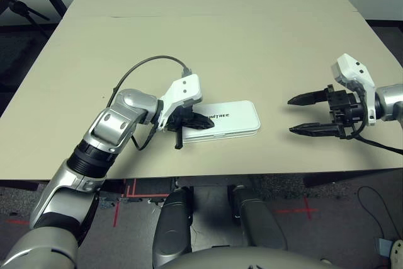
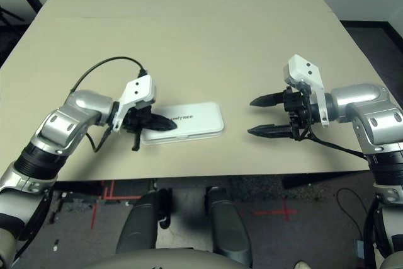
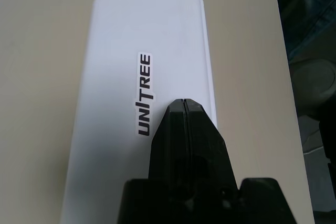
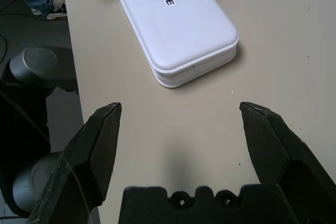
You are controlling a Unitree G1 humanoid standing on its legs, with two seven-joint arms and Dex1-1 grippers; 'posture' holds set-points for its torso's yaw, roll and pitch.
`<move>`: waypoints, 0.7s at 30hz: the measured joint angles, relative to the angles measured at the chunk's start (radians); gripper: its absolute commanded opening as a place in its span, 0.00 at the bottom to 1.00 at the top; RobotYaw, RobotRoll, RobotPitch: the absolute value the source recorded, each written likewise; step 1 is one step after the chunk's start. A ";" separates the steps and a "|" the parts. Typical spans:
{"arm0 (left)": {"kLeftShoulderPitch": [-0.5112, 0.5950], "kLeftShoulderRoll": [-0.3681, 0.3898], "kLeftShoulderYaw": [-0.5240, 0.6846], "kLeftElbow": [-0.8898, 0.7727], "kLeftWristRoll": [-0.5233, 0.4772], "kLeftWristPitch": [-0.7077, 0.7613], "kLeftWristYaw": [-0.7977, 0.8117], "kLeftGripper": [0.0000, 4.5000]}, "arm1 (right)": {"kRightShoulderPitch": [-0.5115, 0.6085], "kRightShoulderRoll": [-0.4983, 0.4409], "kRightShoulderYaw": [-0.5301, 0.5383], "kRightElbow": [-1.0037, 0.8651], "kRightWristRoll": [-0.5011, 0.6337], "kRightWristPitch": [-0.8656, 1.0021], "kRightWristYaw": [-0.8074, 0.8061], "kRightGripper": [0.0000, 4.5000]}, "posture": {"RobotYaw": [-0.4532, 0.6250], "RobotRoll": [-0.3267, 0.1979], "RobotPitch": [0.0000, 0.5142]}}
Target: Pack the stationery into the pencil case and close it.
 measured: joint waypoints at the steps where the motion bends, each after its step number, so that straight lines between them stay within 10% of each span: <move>1: 0.000 0.000 -0.002 0.000 0.004 -0.003 0.000 0.01 | 0.001 0.001 0.000 0.000 -0.001 0.000 -0.001 1.00 | 0.40 0.62 0.40; 16: 0.013 -0.009 -0.002 -0.004 0.020 -0.018 0.035 0.01 | -0.006 0.050 0.001 0.000 -0.024 -0.023 -0.039 1.00 | 0.40 0.62 0.40; 21: 0.047 -0.048 0.099 -0.003 -0.034 -0.016 0.090 0.29 | -0.026 0.108 -0.008 0.025 -0.021 -0.041 -0.087 1.00 | 0.40 0.62 0.40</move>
